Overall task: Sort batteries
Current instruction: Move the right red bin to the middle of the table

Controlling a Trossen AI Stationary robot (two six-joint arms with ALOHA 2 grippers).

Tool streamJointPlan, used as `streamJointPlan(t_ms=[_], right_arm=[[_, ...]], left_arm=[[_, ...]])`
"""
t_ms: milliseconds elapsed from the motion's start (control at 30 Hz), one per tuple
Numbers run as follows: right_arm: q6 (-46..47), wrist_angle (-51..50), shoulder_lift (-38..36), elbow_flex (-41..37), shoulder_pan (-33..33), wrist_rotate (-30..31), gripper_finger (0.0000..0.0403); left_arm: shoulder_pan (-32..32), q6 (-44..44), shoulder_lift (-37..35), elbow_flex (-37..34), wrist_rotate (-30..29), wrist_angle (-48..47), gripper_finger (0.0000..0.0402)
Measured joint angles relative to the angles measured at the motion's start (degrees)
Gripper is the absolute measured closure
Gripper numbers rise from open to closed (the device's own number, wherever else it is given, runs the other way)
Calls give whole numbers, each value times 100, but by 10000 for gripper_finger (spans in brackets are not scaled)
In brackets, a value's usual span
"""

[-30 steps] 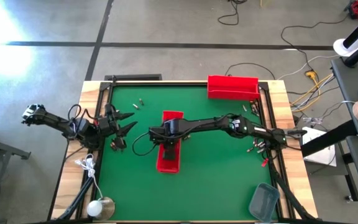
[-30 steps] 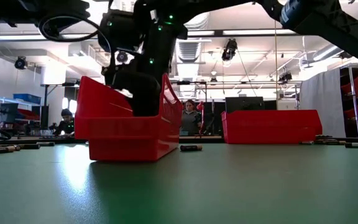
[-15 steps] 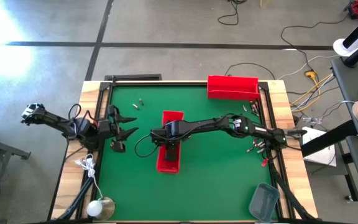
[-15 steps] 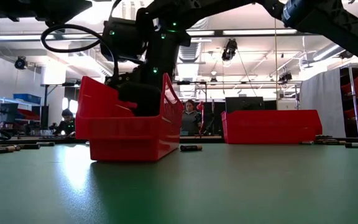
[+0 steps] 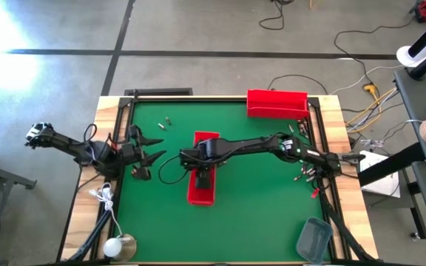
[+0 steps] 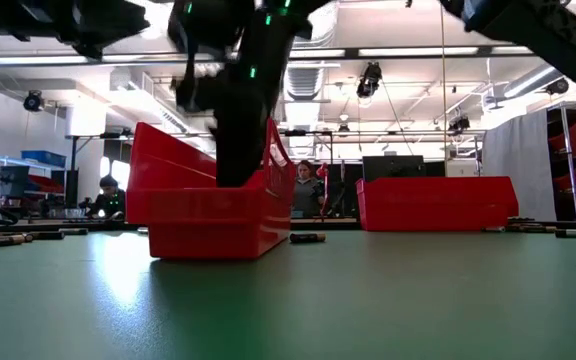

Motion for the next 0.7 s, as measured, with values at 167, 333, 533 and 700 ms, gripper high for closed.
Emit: streamJointPlan(t_ms=[167,333,533,700], right_arm=[[36,-307,-375,-3,104,0,217],[76,-566,-907,-62,176,-5,217],[378,-522,-1685,-965,36,127,214],[1046,-16,-2672,-2527,-98,909,208]], left_arm=[[2,-92,11,-2,-177,-47,245],[7,-414,28,-2,-172,-141,245],[7,-861,26,9,-164,-697,245],[7,-1135,27,155,-159,-1264,245]])
